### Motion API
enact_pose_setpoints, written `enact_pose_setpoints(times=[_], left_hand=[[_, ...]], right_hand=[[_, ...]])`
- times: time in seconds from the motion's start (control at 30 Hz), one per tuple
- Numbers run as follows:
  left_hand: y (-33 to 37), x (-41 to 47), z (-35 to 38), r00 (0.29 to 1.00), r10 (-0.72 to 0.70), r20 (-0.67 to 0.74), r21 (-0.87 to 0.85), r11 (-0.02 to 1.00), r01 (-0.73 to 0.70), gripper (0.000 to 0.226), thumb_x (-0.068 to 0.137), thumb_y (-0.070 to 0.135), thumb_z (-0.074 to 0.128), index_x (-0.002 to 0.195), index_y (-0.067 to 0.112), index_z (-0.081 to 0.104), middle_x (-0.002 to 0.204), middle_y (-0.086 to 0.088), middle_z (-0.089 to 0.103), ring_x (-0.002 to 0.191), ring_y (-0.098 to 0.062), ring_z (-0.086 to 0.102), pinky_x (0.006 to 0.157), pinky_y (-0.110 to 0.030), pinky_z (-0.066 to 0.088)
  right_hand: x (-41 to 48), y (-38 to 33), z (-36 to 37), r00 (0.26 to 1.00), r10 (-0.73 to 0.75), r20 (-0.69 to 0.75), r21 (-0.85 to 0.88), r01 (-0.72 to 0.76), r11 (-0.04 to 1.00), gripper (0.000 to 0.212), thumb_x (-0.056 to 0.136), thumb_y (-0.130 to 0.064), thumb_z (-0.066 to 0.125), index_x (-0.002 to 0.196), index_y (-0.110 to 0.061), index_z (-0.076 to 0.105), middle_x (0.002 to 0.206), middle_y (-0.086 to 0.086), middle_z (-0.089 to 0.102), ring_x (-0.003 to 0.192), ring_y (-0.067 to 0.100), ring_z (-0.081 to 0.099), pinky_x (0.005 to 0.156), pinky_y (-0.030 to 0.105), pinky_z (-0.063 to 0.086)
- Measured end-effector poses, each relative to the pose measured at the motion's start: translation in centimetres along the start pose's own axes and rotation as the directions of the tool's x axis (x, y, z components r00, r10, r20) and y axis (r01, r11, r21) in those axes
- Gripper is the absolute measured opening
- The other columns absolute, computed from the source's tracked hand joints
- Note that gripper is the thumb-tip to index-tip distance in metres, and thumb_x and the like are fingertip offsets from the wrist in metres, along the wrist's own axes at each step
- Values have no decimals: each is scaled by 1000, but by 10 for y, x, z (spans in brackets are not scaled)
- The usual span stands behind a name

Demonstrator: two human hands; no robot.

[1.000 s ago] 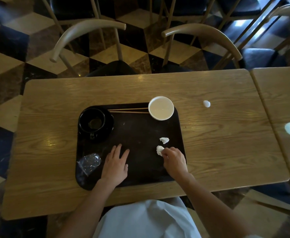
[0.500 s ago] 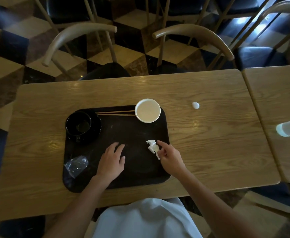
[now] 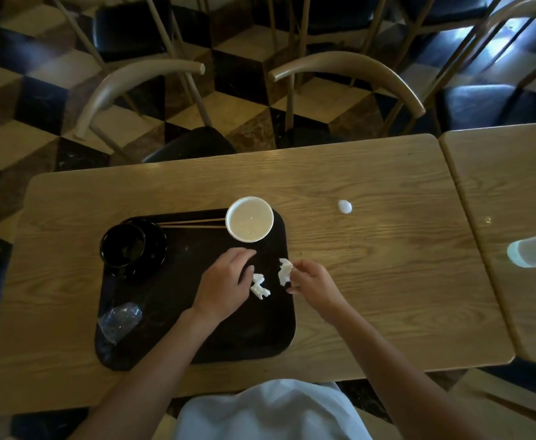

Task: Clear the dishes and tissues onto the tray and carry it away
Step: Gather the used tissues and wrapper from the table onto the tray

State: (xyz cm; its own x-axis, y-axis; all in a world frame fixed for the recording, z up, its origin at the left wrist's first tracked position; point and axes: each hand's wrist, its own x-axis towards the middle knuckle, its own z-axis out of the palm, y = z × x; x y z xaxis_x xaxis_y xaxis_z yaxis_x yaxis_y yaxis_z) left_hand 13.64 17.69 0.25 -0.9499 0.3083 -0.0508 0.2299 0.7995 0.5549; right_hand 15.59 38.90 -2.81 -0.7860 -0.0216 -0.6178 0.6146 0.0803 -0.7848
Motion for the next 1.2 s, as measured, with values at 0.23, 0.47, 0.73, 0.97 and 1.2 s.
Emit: enact_pose_setpoints(times=[0.23,0.47,0.73,0.97,1.2], left_hand=[[56,85,27,997,63,50,-4,998,-63,34,96,16,64,129,10,66,123,-4,68,112,-21,64,85,-33,52],[71,159,63,971,0,237,115,993,-28,41,99,25,57,139,14,58,138,-4,59,122,-26,58,92,-38,49],[55,229,116,946,-54,319,206,978,-13,54,103,35,49,154,21,37,162,-8,31,150,-29,26,117,-48,31],[34,260,165,952,-35,304,358,930,-80,60,105,53,15,161,37,2,171,-1,-10,155,-28,-12,122,-59,-5],[18,253,184,981,-21,195,397,916,-59,56,103,52,0,158,45,-9,169,6,-19,153,-22,-21,117,-64,-12]], right_hand=[[21,-10,-88,972,-29,-233,-2,30,1000,11,94,-17,66,100,-17,75,88,-1,80,84,15,77,82,39,62],[36,-25,-146,909,-122,-400,-148,67,987,16,75,-51,78,82,-37,82,76,-21,77,73,-4,70,66,21,49],[104,-24,-181,828,-250,-502,-328,85,941,17,79,-28,83,94,-23,80,82,-14,77,81,-6,70,77,5,48],[156,-17,-203,704,-549,-451,-645,168,745,7,87,-13,74,88,-14,81,92,-1,78,85,15,69,78,12,45],[166,-12,-209,716,-636,-289,-778,211,591,9,91,-11,73,91,-9,82,103,9,75,85,24,71,76,35,57]])
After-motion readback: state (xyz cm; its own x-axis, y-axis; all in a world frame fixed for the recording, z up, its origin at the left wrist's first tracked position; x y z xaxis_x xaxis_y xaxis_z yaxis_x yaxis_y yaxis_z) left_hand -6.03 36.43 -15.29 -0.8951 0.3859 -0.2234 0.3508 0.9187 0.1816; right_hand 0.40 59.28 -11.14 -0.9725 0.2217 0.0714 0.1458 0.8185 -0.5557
